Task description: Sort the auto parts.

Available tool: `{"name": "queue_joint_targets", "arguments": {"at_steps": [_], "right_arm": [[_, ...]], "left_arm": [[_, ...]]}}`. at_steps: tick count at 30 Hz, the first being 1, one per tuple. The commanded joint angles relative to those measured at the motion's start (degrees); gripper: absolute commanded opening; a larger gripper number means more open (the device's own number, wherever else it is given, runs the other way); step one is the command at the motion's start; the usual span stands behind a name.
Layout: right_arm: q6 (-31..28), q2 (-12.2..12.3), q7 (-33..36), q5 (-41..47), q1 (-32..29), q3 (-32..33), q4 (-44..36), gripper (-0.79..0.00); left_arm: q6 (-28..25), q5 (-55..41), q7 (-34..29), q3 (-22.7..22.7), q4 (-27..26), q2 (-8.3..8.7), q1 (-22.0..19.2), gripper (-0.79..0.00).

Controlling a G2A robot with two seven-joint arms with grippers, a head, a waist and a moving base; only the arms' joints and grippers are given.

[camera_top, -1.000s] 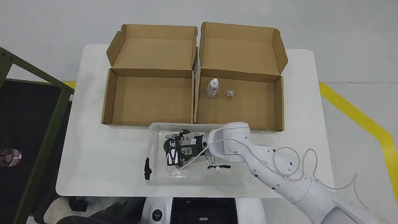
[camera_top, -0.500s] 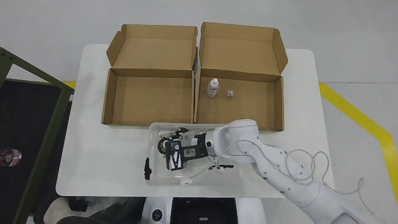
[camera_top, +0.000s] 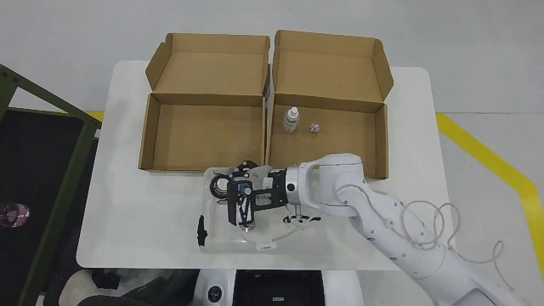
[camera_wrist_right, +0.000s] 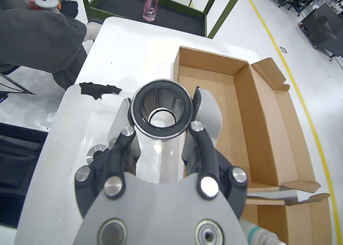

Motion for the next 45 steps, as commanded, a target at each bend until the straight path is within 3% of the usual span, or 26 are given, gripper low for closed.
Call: {"name": "queue_joint_targets", "arguments": {"at_steps": [1,15,29,45], "right_arm": [[0.29,-0.09,-0.19,0.16,0.57,0.41,0.24,-0.785],[4.85,-2.1,-1.5,2.1,7.54,0.41,7.86,-0.785],[9.24,-6.17,-2.48,6.02,16.39,-3.8,22.24,-0.785],[12.6,-10.81,-2.29,6.24,21.72,-8.84,37.29,-0.785]], "left_arm": [[0.0,0.0,0.0,0.0,0.0,0.0,0.0,0.0],[0.0,0.0,0.0,0.0,0.0,0.0,0.0,0.0],[0.0,0.0,0.0,0.0,0.0,0.0,0.0,0.0],[0.0,0.0,0.0,0.0,0.0,0.0,0.0,0.0]]}}
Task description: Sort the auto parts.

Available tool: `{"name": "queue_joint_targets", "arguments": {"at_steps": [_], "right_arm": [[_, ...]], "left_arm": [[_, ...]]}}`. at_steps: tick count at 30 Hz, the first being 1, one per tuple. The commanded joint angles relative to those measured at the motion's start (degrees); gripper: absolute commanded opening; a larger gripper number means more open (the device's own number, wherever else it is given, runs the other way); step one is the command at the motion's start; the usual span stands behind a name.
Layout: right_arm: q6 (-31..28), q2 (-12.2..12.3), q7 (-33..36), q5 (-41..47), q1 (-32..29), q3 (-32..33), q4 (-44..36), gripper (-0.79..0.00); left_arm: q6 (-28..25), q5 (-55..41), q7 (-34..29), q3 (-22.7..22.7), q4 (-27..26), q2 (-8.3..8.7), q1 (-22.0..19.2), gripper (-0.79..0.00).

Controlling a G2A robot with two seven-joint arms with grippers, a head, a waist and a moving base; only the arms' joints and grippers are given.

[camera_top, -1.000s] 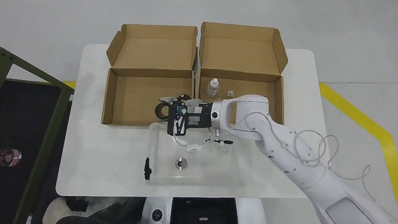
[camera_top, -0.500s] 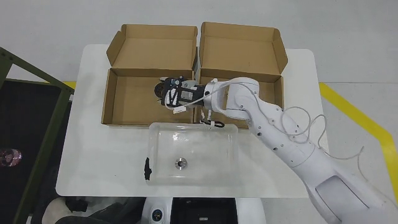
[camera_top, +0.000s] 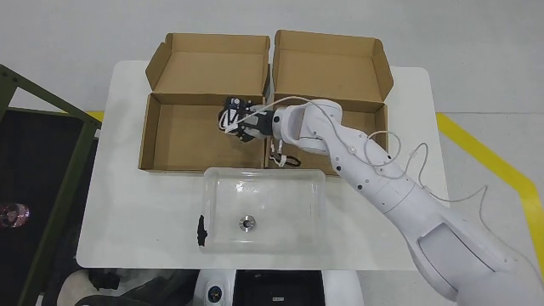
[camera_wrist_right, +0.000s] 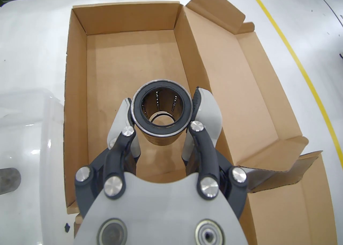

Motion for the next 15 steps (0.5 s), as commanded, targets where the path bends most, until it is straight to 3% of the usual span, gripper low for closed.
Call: {"name": "queue_joint_targets", "arguments": {"at_steps": [1,14,15], "right_arm": [[0.59,-0.6,-0.17,-0.16,0.42,-0.56,1.73,-0.785],[2.0,-3.26,-0.25,-1.28,1.95,-1.98,8.68,-0.785],[1.99,-3.4,-0.09,-1.4,1.94,-2.04,9.03,-0.757]], "left_arm": [[0.0,0.0,0.0,0.0,0.0,0.0,0.0,0.0],[0.0,0.0,0.0,0.0,0.0,0.0,0.0,0.0],[0.0,0.0,0.0,0.0,0.0,0.0,0.0,0.0]]}}
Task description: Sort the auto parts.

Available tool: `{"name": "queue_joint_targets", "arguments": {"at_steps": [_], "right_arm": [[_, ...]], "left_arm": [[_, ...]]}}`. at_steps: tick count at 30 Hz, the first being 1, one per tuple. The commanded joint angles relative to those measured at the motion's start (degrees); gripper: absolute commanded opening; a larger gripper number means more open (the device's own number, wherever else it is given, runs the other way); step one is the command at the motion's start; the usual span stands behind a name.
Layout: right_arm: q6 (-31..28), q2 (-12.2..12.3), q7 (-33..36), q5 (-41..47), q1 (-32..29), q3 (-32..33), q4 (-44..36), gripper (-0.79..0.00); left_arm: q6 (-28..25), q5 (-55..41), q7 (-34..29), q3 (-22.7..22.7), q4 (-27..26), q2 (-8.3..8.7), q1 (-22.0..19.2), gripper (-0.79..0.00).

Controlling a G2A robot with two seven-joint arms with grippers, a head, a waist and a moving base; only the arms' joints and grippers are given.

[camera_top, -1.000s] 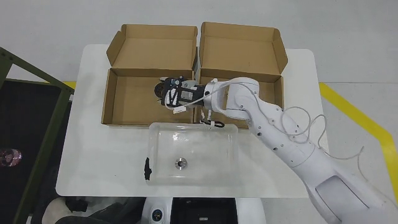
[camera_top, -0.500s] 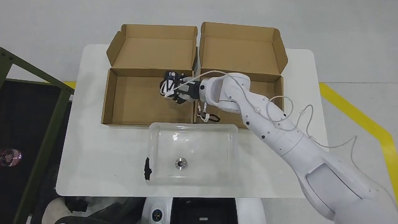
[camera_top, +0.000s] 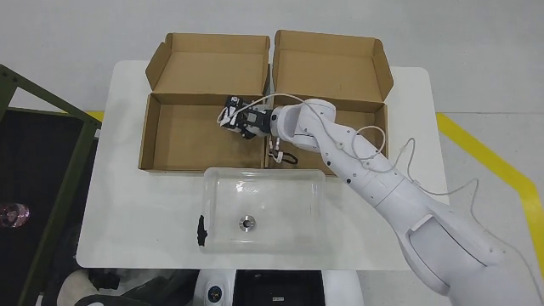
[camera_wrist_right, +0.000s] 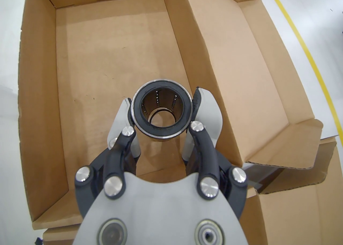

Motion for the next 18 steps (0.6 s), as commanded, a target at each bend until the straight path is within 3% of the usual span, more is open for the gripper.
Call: {"name": "queue_joint_targets", "arguments": {"at_steps": [1,3,8,10,13,14,15,18], "right_arm": [[0.06,-0.27,0.33,-0.24,-0.01,-0.09,0.67,-0.711],[0.14,-0.52,0.63,-0.45,-0.01,-0.11,1.31,-0.634],[0.22,-1.05,0.85,-0.91,-0.05,0.02,2.87,-0.585],[0.19,-1.21,0.89,-1.0,-0.12,0.17,3.37,-0.517],[0.08,-1.44,0.76,-1.2,-0.14,0.41,3.84,-0.354],[0.03,-1.5,0.75,-1.28,-0.16,0.5,3.86,-0.135],[0.03,-1.55,0.72,-1.37,-0.15,0.63,3.72,-0.062],[-0.13,-1.56,0.43,-1.82,-0.27,1.16,2.75,0.0]], "left_arm": [[0.0,0.0,0.0,0.0,0.0,0.0,0.0,0.0],[0.0,0.0,0.0,0.0,0.0,0.0,0.0,0.0],[0.0,0.0,0.0,0.0,0.0,0.0,0.0,0.0],[0.0,0.0,0.0,0.0,0.0,0.0,0.0,0.0],[0.0,0.0,0.0,0.0,0.0,0.0,0.0,0.0],[0.0,0.0,0.0,0.0,0.0,0.0,0.0,0.0],[0.0,0.0,0.0,0.0,0.0,0.0,0.0,0.0],[0.0,0.0,0.0,0.0,0.0,0.0,0.0,0.0]]}}
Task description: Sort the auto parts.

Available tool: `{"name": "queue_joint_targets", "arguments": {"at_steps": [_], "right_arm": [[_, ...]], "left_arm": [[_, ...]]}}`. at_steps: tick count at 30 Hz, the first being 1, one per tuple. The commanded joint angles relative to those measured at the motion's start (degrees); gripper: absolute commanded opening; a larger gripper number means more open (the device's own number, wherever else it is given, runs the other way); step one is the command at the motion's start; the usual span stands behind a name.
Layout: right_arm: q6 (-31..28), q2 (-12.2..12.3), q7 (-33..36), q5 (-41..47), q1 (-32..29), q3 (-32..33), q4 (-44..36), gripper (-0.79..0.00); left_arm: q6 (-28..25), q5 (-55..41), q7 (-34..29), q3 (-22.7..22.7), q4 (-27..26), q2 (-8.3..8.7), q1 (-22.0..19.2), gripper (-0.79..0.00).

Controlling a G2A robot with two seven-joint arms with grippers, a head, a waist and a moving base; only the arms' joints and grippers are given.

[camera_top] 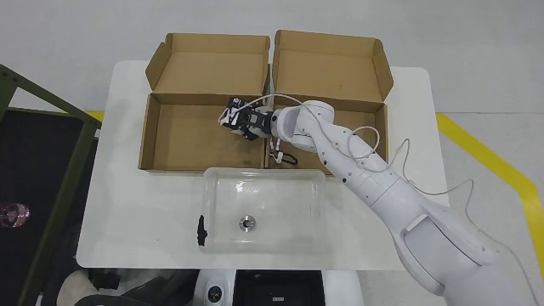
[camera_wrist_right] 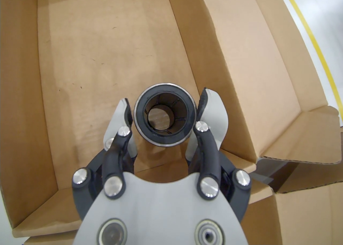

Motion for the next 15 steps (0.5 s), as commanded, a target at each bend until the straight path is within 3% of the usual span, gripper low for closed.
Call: {"name": "queue_joint_targets", "arguments": {"at_steps": [1,15], "right_arm": [[-0.23,0.07,-0.21,-0.39,-0.15,0.43,-0.87,0.0],[-7.23,3.25,0.74,-3.26,-6.6,6.29,-18.09,0.0]], "left_arm": [[0.0,0.0,0.0,0.0,0.0,0.0,0.0,0.0],[0.0,0.0,0.0,0.0,0.0,0.0,0.0,0.0]]}}
